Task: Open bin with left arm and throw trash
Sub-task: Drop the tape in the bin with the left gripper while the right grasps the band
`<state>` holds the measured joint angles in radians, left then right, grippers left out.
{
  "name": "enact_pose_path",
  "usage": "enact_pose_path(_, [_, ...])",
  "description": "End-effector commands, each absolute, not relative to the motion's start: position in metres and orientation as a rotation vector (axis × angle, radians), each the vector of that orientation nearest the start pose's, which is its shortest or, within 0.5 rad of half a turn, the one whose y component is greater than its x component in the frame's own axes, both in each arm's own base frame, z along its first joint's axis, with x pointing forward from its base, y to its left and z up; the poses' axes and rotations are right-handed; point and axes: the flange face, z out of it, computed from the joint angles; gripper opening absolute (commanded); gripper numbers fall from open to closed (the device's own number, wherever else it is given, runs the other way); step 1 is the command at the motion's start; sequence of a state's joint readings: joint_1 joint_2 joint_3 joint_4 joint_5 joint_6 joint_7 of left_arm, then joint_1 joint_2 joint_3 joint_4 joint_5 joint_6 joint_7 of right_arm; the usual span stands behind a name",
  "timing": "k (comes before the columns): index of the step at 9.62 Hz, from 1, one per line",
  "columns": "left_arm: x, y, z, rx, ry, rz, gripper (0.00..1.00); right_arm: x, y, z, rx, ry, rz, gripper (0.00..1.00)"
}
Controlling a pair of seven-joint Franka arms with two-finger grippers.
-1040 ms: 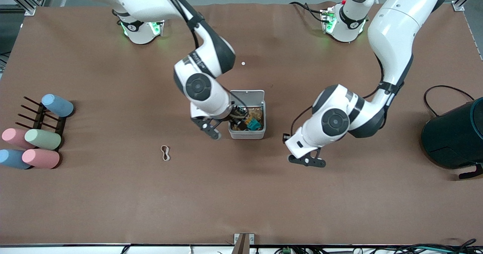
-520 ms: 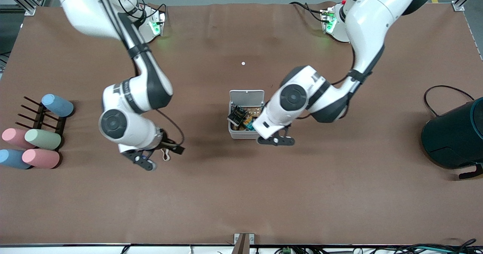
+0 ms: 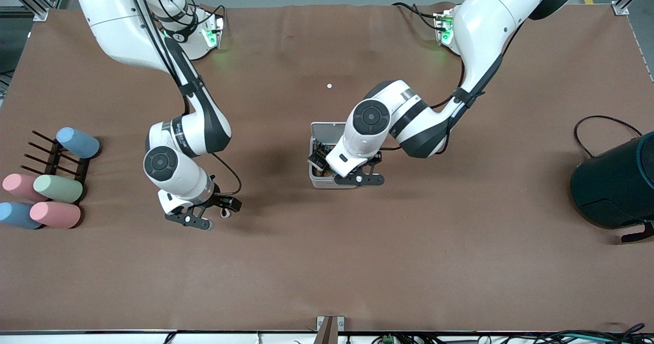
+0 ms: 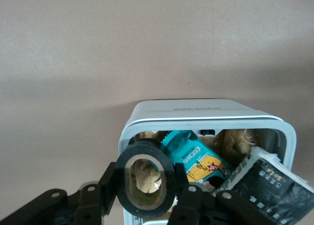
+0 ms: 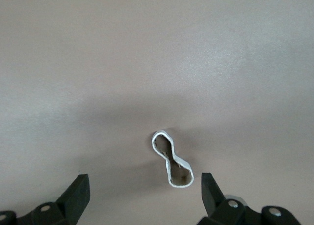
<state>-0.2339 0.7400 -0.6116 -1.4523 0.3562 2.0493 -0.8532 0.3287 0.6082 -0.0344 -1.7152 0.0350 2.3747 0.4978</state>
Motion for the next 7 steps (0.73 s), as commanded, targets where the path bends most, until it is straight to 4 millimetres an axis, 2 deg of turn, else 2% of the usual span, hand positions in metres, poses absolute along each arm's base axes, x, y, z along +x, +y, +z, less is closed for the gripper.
enact_pose_path(1, [0.541, -0.460, 0.293, -3.147, 0.061, 0.084, 1.00, 0.654, 0.186, 0.220, -3.139, 0.238, -0.159, 1.00])
enact_pose_path(2, [0.540, -0.459, 0.291, -3.130, 0.078, 0.069, 1.00, 0.655, 0.179, 0.210, -3.159, 0.219, -0.161, 1.00])
enact_pose_path(3, [0.539, -0.458, 0.289, -3.125, 0.081, 0.069, 1.00, 0.657, 0.182, 0.195, -3.155, 0.197, -0.199, 1.00])
enact_pose_path(4, [0.541, -0.454, 0.288, -3.122, 0.086, 0.066, 1.00, 0.655, 0.182, 0.190, -3.153, 0.198, -0.199, 0.99])
enact_pose_path(5, [0.543, -0.451, 0.287, -3.119, 0.084, 0.068, 1.00, 0.646, 0.183, 0.179, -3.162, 0.194, -0.162, 0.93])
enact_pose_path(6, [0.546, -0.448, 0.288, -3.121, 0.075, 0.067, 1.00, 0.643, 0.183, 0.177, -3.165, 0.197, -0.145, 0.66])
enact_pose_path(7, [0.546, -0.448, 0.290, -3.124, 0.058, 0.065, 1.00, 0.637, 0.188, 0.174, -3.184, 0.199, -0.074, 0.29])
